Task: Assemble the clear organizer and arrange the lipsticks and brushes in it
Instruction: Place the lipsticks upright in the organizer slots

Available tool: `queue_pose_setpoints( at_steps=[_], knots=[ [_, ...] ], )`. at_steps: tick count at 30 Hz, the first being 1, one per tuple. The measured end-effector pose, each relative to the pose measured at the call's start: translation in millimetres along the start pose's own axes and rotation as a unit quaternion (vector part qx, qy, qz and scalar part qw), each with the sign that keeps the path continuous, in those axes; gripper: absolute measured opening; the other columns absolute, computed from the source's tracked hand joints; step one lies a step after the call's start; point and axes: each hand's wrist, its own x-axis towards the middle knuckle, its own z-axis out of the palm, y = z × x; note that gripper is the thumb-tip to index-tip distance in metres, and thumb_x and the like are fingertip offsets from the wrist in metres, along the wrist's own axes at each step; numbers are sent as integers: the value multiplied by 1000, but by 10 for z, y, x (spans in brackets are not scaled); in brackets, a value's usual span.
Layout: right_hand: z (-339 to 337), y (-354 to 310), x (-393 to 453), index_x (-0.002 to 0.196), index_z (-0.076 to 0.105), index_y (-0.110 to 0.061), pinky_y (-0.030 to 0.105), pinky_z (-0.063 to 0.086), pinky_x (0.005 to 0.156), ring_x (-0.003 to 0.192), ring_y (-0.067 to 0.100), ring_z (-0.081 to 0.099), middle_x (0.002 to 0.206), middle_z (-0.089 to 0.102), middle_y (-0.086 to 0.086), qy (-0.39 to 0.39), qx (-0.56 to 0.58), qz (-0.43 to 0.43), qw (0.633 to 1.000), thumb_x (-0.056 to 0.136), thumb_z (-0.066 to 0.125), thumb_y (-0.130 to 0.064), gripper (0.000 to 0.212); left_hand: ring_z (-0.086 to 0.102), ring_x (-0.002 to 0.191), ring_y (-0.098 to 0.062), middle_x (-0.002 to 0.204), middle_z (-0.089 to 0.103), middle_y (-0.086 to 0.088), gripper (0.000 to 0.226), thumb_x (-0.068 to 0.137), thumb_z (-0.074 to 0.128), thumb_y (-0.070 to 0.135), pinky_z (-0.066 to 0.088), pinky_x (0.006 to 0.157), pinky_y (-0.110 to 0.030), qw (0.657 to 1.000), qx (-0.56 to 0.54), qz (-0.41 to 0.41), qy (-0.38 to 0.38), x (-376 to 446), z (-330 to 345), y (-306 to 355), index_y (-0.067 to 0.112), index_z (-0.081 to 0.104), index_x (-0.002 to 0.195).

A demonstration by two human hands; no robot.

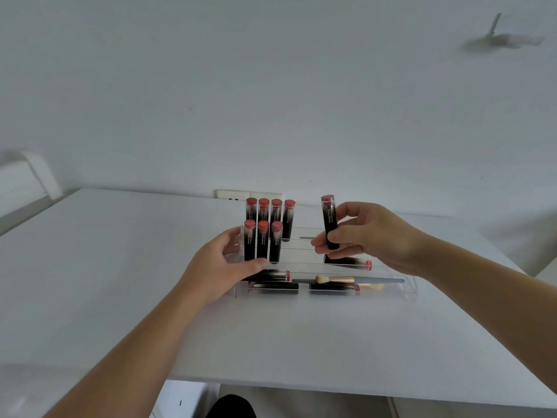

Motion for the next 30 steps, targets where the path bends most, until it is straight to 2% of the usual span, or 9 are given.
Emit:
queue_pose_setpoints(
  at_steps=[2,5,6,9,12,15,20,24,30],
  knots=[
    [80,-21,0,105,69,-11,35,57,83,90,25,72,98,79,6,30,-86,-29,995,76,80,-22,33,54,113,20,113,63,41,68,66,88,53,42,97,-21,1000,-1,0,1,6,2,-7,54,55,125],
    [191,-6,28,84,74,-32,21,44,58,61,9,56,78,73,-5,82,-176,-46,980,77,84,-25,14,54,121,11,123,64,32,85,58,84,63,42,103,-28,1000,-4,0,3,-6,5,9,45,54,135],
    [227,12,45,83,74,-31,19,46,55,59,7,57,77,73,-4,89,-182,-52,978,78,83,-23,13,54,120,12,122,63,34,83,58,84,63,42,103,-27,1000,-4,-1,1,-7,5,4,47,54,133],
    [325,61,83,84,75,-24,25,54,66,67,6,65,78,78,-4,86,-209,-49,973,79,82,-19,9,52,107,26,106,60,49,63,63,85,59,41,94,-19,1000,5,-10,-3,5,10,-21,59,54,116],
    [403,90,130,79,76,-25,19,50,62,60,-1,64,71,76,-10,106,-250,-38,962,76,83,-22,9,48,100,34,98,55,57,60,67,87,54,40,91,-17,1000,7,-11,3,20,9,-27,58,51,116],
    [470,112,186,78,74,-24,26,55,68,70,7,69,72,76,-9,134,-281,-33,950,73,84,-24,11,47,98,36,97,54,59,57,69,87,51,38,86,-12,1000,10,-8,0,28,10,-23,60,51,112],
    [542,119,255,76,72,-26,31,55,69,72,7,68,72,74,-12,141,-317,-18,938,70,82,-30,13,51,111,21,115,59,40,76,69,87,52,40,97,-20,1000,14,0,7,16,15,-7,44,52,137],
    [559,133,293,77,73,-33,24,46,59,55,-3,60,66,72,-20,134,-327,-6,935,70,80,-35,10,55,118,11,124,62,31,77,70,87,51,42,102,-26,1000,13,1,6,5,16,19,41,53,138],
    [576,140,308,73,69,-32,24,42,57,54,-5,57,69,73,-17,128,-332,-7,934,69,79,-32,10,56,123,6,129,63,27,78,70,87,50,43,109,-34,1000,2,2,2,1,11,27,39,54,140]
  ],
)
